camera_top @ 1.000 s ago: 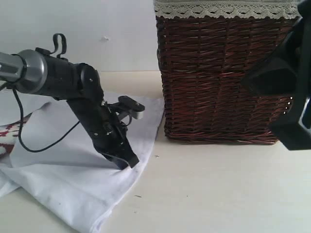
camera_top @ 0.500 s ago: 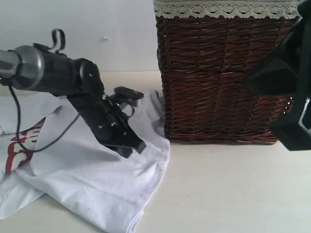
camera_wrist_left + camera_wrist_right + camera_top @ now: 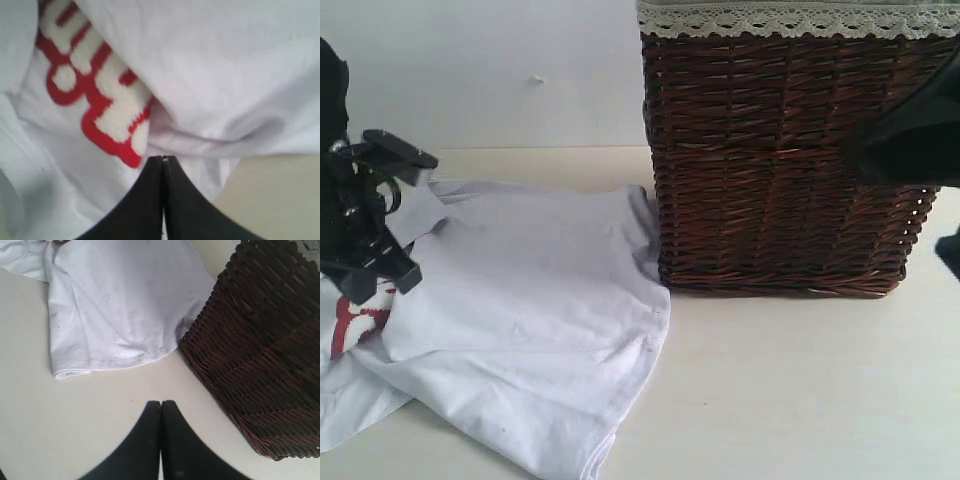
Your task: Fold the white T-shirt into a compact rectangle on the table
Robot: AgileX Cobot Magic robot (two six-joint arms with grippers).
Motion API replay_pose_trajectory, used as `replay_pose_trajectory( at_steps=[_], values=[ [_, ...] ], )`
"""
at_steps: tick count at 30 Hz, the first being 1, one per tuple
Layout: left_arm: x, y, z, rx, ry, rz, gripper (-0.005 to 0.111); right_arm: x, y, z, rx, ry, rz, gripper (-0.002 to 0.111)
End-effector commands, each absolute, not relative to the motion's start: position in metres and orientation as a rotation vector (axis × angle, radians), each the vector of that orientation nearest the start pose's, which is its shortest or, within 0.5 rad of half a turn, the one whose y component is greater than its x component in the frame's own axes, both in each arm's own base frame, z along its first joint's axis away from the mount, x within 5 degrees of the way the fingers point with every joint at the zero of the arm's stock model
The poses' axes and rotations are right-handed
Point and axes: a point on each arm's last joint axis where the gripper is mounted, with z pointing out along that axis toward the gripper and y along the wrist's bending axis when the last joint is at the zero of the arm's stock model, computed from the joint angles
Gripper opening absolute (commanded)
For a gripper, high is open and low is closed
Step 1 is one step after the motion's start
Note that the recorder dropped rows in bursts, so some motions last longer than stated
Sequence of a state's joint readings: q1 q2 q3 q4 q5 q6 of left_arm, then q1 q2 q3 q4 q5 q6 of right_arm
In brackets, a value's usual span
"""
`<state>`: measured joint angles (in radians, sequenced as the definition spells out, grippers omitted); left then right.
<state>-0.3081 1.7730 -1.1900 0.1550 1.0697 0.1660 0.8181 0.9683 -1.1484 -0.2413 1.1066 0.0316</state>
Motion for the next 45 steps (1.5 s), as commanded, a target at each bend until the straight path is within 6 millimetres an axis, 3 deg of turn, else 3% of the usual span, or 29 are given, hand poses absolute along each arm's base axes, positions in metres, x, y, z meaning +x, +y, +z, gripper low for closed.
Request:
replay_pose_trajectory(
  at_steps=[1,6,8,13,15,18,22,27,31,36,41,45],
  values=[
    [0.289,-0.086,0.188,0.888,3.058,0.221,0.0,0.124,0.103,0.404,-0.927,2.155,0.102,0.0],
    [0.272,-0.085,0.16,0.964,2.997,0.191,0.001,0.12,0.099,0.406,-0.919,2.142,0.112,0.0],
    [0.272,-0.086,0.152,0.959,2.938,0.169,0.007,0.12,0.099,0.406,-0.919,2.142,0.112,0.0],
    [0.277,-0.095,0.151,0.947,2.831,0.127,0.049,0.12,0.1,0.406,-0.923,2.14,0.116,0.0],
    [0.275,-0.098,0.148,0.979,2.843,0.131,0.059,0.12,0.1,0.406,-0.923,2.14,0.116,0.0],
    [0.269,-0.098,0.135,1.101,2.925,0.153,0.052,0.12,0.1,0.406,-0.923,2.14,0.116,0.0],
    [0.264,-0.096,0.119,1.165,3.031,0.174,0.03,0.12,0.1,0.406,-0.923,2.14,0.116,0.0],
    [0.261,-0.094,0.121,1.168,3.062,0.18,0.0,0.12,0.1,0.406,-0.923,2.14,0.116,0.0],
    [0.253,-0.09,0.125,1.221,3.141,0.205,0.0,0.12,0.1,0.406,-0.923,2.14,0.116,0.0],
    [0.256,-0.088,0.125,1.229,3.106,0.271,0.0,0.12,0.1,0.406,-0.923,2.14,0.118,0.0],
    [0.268,-0.082,0.118,0.884,3.049,0.337,0.0,0.12,0.1,0.406,-0.935,2.134,0.111,0.0],
    [0.259,-0.067,0.095,0.866,3.121,0.366,0.0,0.12,0.099,0.406,-0.938,2.138,0.107,0.0]
  ],
)
